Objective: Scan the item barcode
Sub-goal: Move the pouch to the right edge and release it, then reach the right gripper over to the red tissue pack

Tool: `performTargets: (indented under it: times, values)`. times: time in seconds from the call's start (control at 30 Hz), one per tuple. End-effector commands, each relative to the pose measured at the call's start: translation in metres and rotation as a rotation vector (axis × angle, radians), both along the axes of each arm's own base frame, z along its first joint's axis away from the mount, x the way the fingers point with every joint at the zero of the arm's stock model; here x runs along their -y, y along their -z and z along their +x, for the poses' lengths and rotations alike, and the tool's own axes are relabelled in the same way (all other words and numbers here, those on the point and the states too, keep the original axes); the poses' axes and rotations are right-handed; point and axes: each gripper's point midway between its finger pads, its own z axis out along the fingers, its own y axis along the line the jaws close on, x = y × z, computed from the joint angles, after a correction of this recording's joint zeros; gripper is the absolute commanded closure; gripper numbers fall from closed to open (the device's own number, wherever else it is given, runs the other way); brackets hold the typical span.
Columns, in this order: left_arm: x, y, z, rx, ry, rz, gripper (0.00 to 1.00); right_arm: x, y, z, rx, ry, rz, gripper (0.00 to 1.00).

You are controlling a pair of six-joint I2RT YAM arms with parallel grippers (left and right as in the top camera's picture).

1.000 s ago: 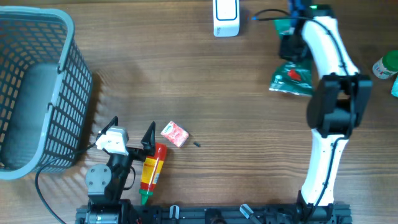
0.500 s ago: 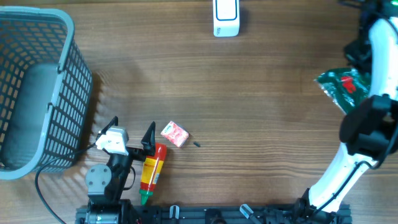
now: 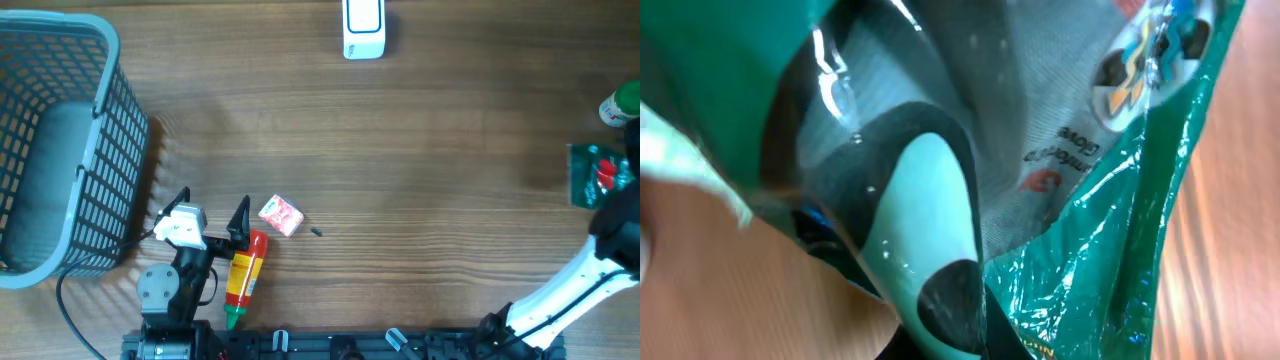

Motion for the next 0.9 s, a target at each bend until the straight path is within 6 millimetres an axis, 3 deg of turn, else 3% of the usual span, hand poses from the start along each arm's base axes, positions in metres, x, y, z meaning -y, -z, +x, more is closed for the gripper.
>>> performTargets:
  times: [0.0, 0.07, 0.2, 0.23, 0.3, 0.4, 0.43, 0.47, 0.53, 0.63, 0.73, 0.87]
  values:
    - [-0.001, 0.003, 0.0, -0.004, -0.003, 0.021, 0.0, 0.011, 0.024, 0.002, 0.035, -0.114, 0.044, 0.96]
    - [-0.001, 0.003, 0.0, -0.004, -0.003, 0.021, 0.0, 0.022, 0.028, 0.01, 0.083, -0.112, 0.005, 0.96]
    - [-0.001, 0.003, 0.0, -0.004, -0.003, 0.021, 0.0, 0.043, 0.016, 0.034, 0.129, -0.241, -0.069, 0.95]
    - [-0.001, 0.003, 0.0, -0.004, -0.003, 0.021, 0.0, 0.048, 0.009, 0.036, 0.12, -0.26, -0.093, 0.82]
    - [-0.001, 0.003, 0.0, -0.004, -0.003, 0.021, 0.0, 0.057, -0.006, 0.036, 0.101, -0.266, -0.138, 0.44]
    - [-0.001, 0.003, 0.0, -0.004, -0.003, 0.021, 0.0, 0.067, -0.04, 0.026, 0.07, -0.235, -0.21, 0.25]
    - [-0.001, 0.003, 0.0, -0.004, -0.003, 0.021, 0.0, 0.068, -0.053, 0.024, 0.084, -0.227, -0.226, 0.08]
    - [-0.001, 0.003, 0.0, -0.004, -0.003, 0.021, 0.0, 0.067, -0.062, 0.024, 0.106, -0.21, -0.234, 0.02]
    - [-0.001, 0.003, 0.0, -0.004, -0.003, 0.021, 0.0, 0.062, -0.079, 0.023, 0.159, -0.183, -0.245, 0.0]
    - [-0.001, 0.003, 0.0, -0.004, -0.003, 0.02, 0.0, 0.043, -0.101, 0.04, 0.293, -0.233, -0.204, 0.0]
    - [-0.001, 0.003, 0.0, -0.004, -0.003, 0.021, 0.0, 0.004, -0.125, 0.068, 0.492, -0.342, -0.087, 0.0]
    - [-0.001, 0.003, 0.0, -0.004, -0.003, 0.021, 0.0, -0.08, -0.157, 0.099, 0.72, -0.517, 0.153, 0.0]
